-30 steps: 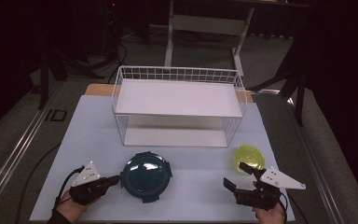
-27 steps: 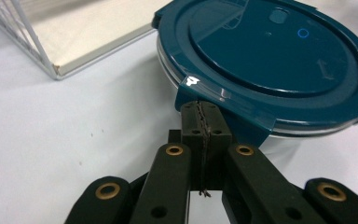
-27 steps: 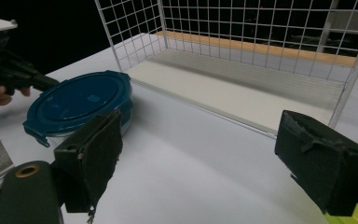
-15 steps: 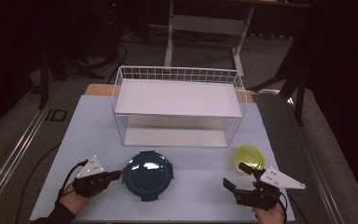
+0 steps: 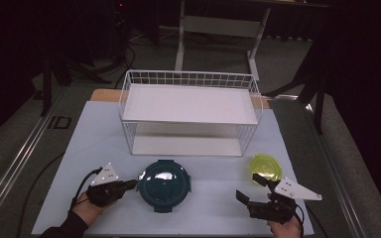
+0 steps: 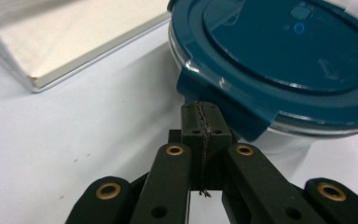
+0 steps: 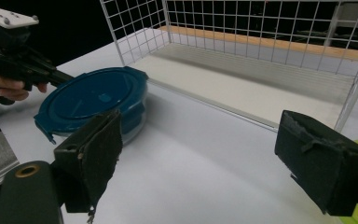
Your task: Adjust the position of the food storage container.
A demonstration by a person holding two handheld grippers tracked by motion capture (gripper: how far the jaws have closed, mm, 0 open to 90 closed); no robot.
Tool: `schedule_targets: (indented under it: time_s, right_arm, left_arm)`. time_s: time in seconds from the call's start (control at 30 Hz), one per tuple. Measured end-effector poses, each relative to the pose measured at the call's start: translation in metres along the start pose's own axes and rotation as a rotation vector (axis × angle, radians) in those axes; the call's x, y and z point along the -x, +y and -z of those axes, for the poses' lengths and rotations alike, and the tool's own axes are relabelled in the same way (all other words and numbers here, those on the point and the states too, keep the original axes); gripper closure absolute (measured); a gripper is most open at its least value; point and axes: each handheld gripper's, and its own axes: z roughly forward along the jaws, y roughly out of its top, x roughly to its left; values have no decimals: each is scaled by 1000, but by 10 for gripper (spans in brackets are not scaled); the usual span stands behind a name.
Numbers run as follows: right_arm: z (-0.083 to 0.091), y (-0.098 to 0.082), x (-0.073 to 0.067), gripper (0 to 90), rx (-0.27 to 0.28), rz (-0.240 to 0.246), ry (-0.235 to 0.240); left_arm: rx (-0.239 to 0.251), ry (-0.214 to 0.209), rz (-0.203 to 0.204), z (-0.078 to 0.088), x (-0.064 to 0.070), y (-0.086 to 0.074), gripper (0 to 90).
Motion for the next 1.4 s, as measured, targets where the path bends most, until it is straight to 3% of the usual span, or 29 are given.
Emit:
schedule_targets:
  time_s: [0.03, 0.07, 0.13, 0.23, 0.3, 0.37, 0.47, 0.83, 0.97, 1.4]
  right_arm:
    - [0, 0, 0, 146, -2, 1, 0]
    - [0, 0, 0, 146, 0, 0, 2]
    - [0, 0, 0, 146, 0, 2, 0]
    - [1, 0, 1, 146, 1, -4, -1]
    - [3, -1, 3, 146, 5, -8, -6]
    - [3, -2, 3, 146, 5, -10, -7]
    - [4, -2, 3, 146, 5, -11, -6]
    - [0, -1, 1, 146, 0, -8, 2]
    - [-1, -1, 1, 146, -3, -6, 3]
    - [-2, -1, 1, 146, -9, -4, 12]
  left_arm:
    - [-26, -18, -6, -6, 3, 0, 900]
    - [-31, -9, -28, -10, 7, -1, 900]
    - [-22, -18, 16, -13, 7, 1, 900]
    - [-18, -9, 29, -12, 5, 3, 900]
    - [20, -8, 45, -4, 0, 2, 900]
    - [34, -5, 37, -2, 1, 3, 900]
    - [40, -24, -11, -3, 8, 9, 900]
    - [31, -27, -9, -8, 8, 16, 900]
    - [37, -45, 5, -14, 10, 19, 900]
    - [30, -100, -17, -38, 28, 36, 900]
